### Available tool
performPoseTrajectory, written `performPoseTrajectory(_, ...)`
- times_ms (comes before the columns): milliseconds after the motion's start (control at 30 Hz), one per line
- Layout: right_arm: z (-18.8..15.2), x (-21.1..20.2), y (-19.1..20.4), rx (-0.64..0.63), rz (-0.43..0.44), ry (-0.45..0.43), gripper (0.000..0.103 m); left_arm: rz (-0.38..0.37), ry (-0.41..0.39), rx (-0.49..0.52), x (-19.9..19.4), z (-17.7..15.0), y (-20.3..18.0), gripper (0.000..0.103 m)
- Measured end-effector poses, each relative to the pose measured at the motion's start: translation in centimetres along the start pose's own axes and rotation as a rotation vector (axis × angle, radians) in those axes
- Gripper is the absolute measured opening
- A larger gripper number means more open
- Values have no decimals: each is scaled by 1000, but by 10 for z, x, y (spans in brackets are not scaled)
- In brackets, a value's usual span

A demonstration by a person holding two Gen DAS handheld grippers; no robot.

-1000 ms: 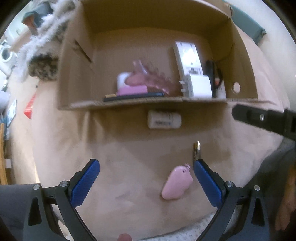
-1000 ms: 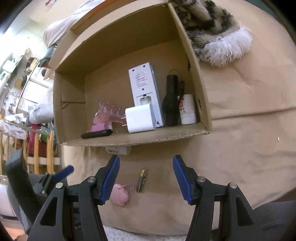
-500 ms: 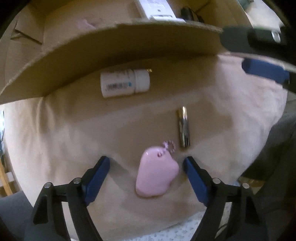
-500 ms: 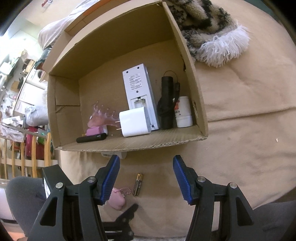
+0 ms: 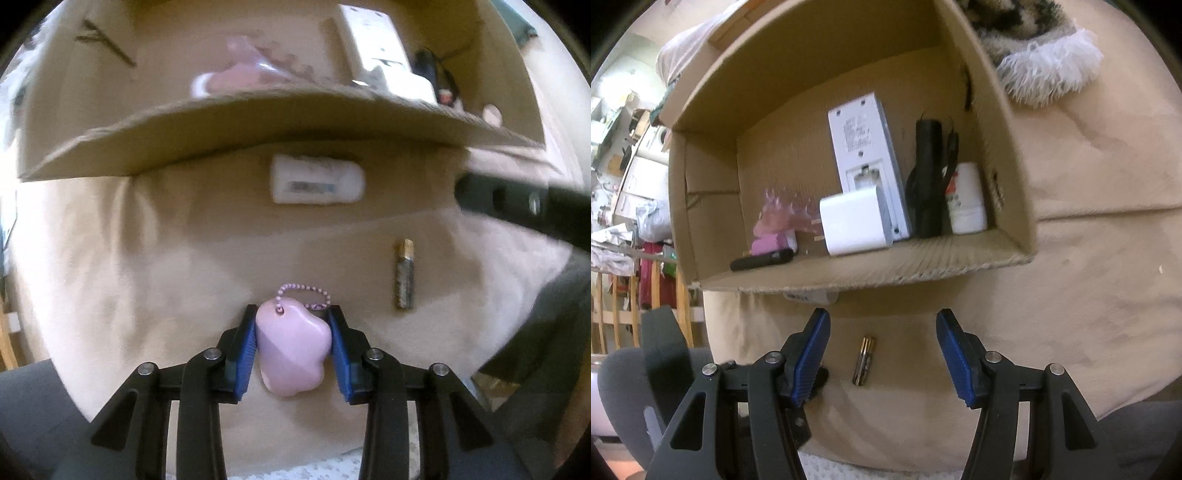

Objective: Organize rigid objects
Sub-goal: 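Grasp the pink keychain pouch with the left tool while the right tool grasps the gold AA battery, then lift the pink pouch and the battery toward the box with both tools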

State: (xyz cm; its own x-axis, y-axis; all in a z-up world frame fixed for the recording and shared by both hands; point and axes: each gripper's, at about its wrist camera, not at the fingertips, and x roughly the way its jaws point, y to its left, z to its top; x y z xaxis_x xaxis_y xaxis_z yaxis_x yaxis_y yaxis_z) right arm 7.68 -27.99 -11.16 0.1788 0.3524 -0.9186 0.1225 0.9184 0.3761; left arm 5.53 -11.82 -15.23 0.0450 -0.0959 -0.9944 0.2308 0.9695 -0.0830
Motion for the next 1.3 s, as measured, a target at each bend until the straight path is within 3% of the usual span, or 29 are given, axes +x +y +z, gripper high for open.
performPoseTrajectory(300, -9, 19, 3, 1, 46, 80, 62, 86, -64, -164, -16, 12, 56, 33)
performPoseTrajectory(367, -11, 25, 6, -12, 56, 107, 42, 92, -78, -212, -21, 13, 67, 33)
performPoseTrajectory(400, -13, 28, 7, -19, 58, 119, 37, 93, -82, -231, -22, 13, 73, 33)
performPoseTrajectory(567, -18, 44, 22, -61, 51, 167, 37, 84, -74, -235, -23, 14, 81, 33)
performPoseTrajectory(633, -21, 56, 30, -90, 1, 189, 35, 86, -74, -221, -23, 17, 80, 33)
performPoseTrajectory(700, -24, 63, 33, -120, -69, 180, 19, 88, -74, -217, -20, 13, 69, 33)
performPoseTrajectory(800, -23, 63, 31, -115, -80, 163, 11, 79, -66, -215, -12, 11, 63, 33)
performPoseTrajectory(1167, -20, 36, 42, -135, -37, 50, 11, 86, -117, -225, -24, 10, 49, 33)
performPoseTrajectory(1300, -25, 19, 46, -151, -29, -3, 11, 90, -163, -238, -49, 5, 51, 33)
